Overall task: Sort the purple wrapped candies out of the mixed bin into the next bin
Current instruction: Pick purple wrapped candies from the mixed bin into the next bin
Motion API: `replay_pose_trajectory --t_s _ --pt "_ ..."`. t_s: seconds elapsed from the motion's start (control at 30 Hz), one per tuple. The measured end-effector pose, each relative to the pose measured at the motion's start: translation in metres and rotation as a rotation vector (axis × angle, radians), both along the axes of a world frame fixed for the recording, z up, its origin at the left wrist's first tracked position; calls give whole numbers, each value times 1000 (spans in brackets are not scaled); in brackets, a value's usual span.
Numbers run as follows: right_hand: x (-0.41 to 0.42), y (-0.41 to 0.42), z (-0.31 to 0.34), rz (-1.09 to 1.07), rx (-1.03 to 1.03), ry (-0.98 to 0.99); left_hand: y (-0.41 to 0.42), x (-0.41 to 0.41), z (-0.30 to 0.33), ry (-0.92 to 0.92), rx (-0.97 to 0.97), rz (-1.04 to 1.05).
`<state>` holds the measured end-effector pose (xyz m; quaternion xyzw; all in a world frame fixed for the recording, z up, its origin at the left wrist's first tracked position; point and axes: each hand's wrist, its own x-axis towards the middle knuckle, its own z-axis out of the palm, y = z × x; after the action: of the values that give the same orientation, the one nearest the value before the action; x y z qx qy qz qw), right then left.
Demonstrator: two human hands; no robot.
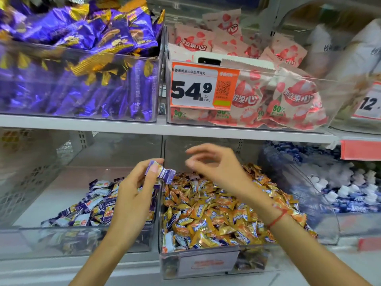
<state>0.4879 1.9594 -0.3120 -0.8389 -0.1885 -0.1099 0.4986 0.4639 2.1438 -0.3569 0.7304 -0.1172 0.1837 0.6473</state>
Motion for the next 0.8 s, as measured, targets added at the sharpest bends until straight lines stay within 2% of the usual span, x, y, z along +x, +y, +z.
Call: replay_pose_trajectory --t_s 0.03,0.1,0.23,0.3,0.37,0.53,0.73,0.77,0.8 --pt "13 -13 1 -89 -39 25 3 2 0 3 -11 24" --pt "42 -30 -3 -200 -286 83 8 5 -2 16 -29 56" --pt "81 -20 -39 -27 -942 341 12 7 -3 42 -39 68" --pt "88 -15 -53 -52 -1063 302 13 6 -3 46 -35 68" --pt "87 -17 -58 -121 -1000 198 14 6 -4 57 -23 75" --pt "65 -33 -50 -131 -736 133 15 5 -8 63 -7 62" --pt "50 -50 -33 -103 -157 273 14 7 -10 58 -26 47" --pt "52 -49 -32 -95 -148 281 14 8 -10 55 -27 51" --pt "55 -48 -31 -101 -224 248 13 9 -9 53 -27 55"
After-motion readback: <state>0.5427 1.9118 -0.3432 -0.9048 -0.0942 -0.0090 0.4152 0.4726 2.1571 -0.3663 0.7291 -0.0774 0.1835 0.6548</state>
